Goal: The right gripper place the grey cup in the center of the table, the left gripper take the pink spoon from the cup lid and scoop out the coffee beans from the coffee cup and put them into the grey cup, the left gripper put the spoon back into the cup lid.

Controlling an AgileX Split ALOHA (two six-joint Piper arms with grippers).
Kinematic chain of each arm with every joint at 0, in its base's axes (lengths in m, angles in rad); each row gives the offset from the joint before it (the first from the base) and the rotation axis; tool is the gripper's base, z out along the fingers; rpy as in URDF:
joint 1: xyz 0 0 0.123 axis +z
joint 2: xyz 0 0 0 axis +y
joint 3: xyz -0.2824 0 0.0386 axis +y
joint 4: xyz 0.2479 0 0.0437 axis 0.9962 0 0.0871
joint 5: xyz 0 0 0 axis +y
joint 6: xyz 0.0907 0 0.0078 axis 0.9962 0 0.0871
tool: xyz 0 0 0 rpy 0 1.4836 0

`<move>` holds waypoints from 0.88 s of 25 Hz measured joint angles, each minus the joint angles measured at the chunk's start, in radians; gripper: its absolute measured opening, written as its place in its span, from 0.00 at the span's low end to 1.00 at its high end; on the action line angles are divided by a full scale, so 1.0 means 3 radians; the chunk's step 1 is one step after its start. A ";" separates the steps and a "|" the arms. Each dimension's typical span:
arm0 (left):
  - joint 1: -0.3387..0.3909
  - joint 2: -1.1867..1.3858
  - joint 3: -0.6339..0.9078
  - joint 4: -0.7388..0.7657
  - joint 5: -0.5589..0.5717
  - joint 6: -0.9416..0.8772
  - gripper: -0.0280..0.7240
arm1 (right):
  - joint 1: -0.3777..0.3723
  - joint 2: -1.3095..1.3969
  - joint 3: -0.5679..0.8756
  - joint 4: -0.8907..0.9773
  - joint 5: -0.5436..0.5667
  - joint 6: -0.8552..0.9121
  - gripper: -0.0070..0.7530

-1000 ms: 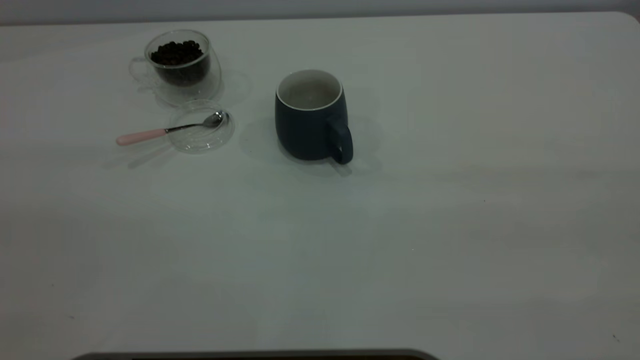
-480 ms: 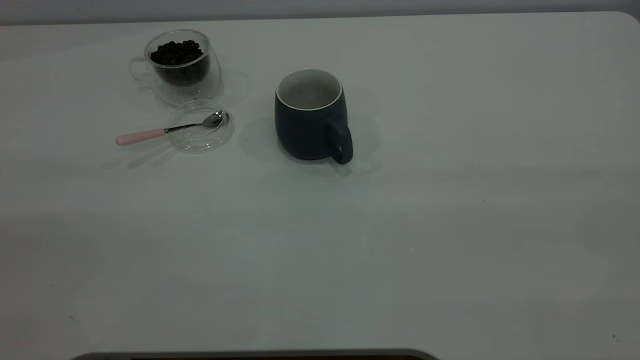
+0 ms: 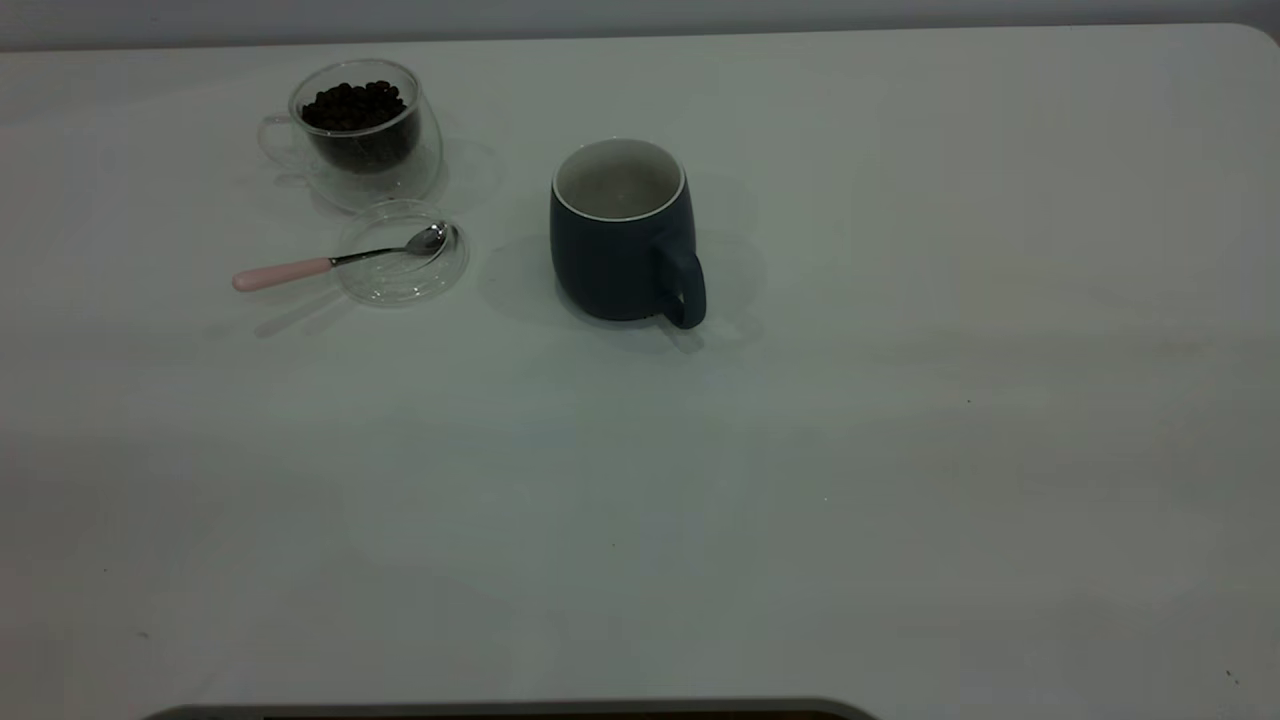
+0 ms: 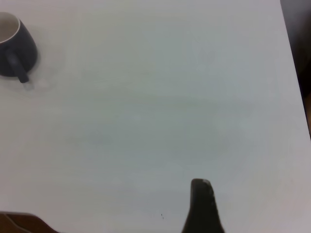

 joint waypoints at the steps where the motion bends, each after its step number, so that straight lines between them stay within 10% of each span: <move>1: 0.0004 -0.0020 0.0000 0.0000 -0.0008 0.0000 0.82 | 0.0000 0.0000 0.0000 0.0000 0.0000 0.0000 0.78; 9: 0.0447 -0.0446 0.0034 -0.0003 -0.0030 -0.0003 0.82 | 0.0000 0.0000 0.0000 0.0000 0.0000 0.0000 0.78; 22: 0.0475 -0.0959 0.0034 -0.0004 -0.0017 -0.0003 0.82 | 0.0000 0.0000 0.0000 0.0000 0.0000 0.0000 0.78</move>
